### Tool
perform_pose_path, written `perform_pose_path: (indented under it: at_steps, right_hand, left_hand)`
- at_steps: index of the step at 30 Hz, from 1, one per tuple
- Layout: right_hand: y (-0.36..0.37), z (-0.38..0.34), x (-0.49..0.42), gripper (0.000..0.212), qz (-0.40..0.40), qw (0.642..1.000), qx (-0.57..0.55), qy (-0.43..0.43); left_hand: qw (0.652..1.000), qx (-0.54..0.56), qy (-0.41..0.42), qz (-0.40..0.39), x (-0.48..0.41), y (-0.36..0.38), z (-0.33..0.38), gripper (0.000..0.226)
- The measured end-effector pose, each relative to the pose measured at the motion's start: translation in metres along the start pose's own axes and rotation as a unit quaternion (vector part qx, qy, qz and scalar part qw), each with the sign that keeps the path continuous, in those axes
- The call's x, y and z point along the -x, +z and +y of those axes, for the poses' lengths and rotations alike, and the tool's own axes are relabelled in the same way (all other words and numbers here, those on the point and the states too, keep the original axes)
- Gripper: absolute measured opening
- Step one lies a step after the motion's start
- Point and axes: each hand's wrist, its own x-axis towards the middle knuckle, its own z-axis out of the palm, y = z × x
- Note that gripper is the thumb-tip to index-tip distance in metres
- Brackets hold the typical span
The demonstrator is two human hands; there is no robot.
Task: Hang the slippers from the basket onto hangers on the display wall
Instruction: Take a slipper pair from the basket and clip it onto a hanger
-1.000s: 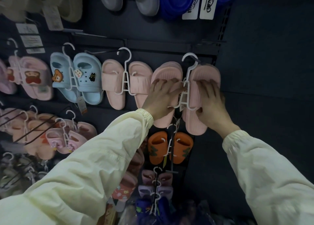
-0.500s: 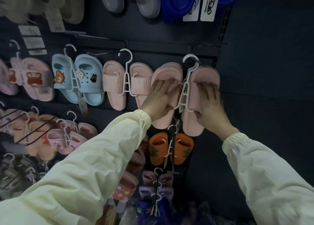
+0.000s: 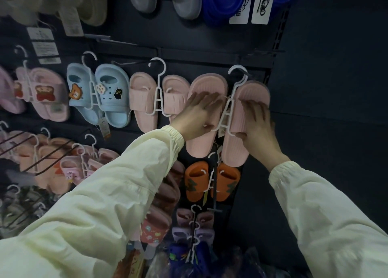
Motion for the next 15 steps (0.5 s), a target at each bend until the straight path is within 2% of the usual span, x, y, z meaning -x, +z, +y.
perform_pose_path:
  at_steps: [8,15]
  right_hand:
    - [-0.002,-0.003,-0.002,0.095,-0.011,1.000,0.013,0.010]
    - [-0.006,0.005,-0.004,0.093,-0.011,1.000,-0.001,0.016]
  left_hand:
    - [1.000,-0.011,0.001,-0.009,-0.009,-0.004,-0.004,0.082]
    - [0.999,-0.007,0.027,0.017,0.002,0.006,-0.001,0.076]
